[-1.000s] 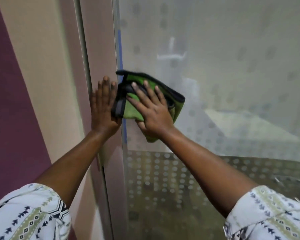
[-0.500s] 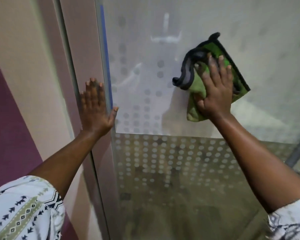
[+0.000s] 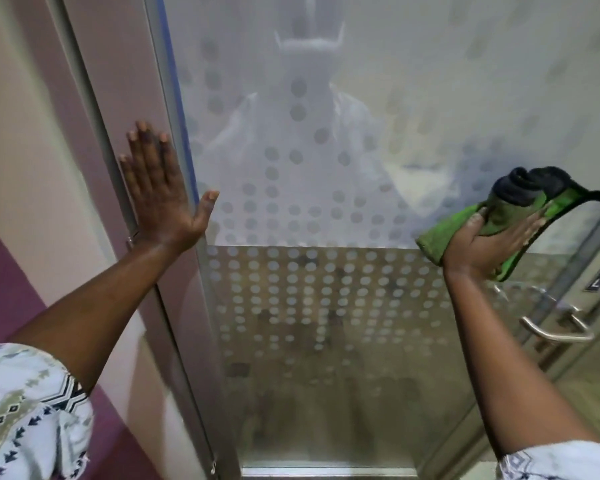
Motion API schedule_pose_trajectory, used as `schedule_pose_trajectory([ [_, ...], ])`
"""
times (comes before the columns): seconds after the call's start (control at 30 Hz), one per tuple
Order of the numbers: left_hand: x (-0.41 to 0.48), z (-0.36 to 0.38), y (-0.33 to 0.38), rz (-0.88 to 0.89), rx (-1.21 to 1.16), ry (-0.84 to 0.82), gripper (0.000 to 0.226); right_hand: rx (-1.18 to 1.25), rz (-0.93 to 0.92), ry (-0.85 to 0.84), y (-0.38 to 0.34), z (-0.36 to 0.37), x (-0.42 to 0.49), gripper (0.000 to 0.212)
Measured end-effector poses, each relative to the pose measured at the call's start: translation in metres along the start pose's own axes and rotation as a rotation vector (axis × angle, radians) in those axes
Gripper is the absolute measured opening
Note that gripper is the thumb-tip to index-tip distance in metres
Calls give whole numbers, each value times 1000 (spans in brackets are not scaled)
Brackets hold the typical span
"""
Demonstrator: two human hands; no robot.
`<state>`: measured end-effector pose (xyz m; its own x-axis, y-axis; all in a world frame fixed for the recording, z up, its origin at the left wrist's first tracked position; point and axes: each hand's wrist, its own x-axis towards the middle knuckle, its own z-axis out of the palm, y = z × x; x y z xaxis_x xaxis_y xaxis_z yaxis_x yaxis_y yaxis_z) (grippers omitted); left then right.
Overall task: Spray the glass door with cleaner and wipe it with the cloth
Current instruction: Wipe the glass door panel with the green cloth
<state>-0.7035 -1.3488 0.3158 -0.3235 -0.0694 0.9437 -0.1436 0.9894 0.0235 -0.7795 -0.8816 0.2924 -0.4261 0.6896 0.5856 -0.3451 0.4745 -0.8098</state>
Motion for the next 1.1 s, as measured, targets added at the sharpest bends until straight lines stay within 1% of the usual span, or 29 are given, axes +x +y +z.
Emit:
schedule_pose_trajectory([
  [0.1, 0, 5, -2, 3, 2, 16, 100, -8, 123, 15, -18, 15, -35, 75],
  [0.17, 0, 6, -3, 2, 7, 9, 97, -38, 167, -8, -38, 27, -66, 77],
  [0.2, 0, 5, -3, 1, 10, 6, 95, -53, 157, -32, -50, 34, -83, 79],
  [0.27, 0, 2, -1, -2, 9, 4, 90, -80, 74, -100, -75, 47, -119, 85],
  [0.43, -2, -12, -3, 31, -38, -21, 74, -162, -265, -295, -123, 77, -192, 105],
  [0.5, -2, -18, -6, 52, -55, -43, 71, -178, -389, -369, -134, 84, -208, 109],
  [0.6, 1, -26, -10, 57, -75, -93, 71, -197, -651, -483, -138, 88, -228, 101],
  [0.73, 1, -37, -14, 78, -90, -135, 71, -200, -987, -642, -124, 86, -243, 91],
  [0.8, 3, -45, -13, 84, -93, -163, 70, -229, -1171, -752, -111, 81, -245, 86],
  [0.87, 4, -54, -9, 69, -101, -202, 69, -273, -1288, -895, -99, 71, -247, 88],
  [0.93, -1, -63, 0, 14, -129, -260, 69, -282, -1310, -1056, -89, 59, -252, 84],
  [1.0, -17, -72, 12, -58, -189, -333, 70, -283, -1257, -1223, -81, 46, -259, 79],
  [1.07, -46, -81, 26, -127, -243, -406, 68, -308, -1138, -1378, -71, 30, -269, 73],
  [1.1, -65, -86, 34, -168, -263, -439, 66, -316, -1031, -1458, -64, 21, -274, 69],
])
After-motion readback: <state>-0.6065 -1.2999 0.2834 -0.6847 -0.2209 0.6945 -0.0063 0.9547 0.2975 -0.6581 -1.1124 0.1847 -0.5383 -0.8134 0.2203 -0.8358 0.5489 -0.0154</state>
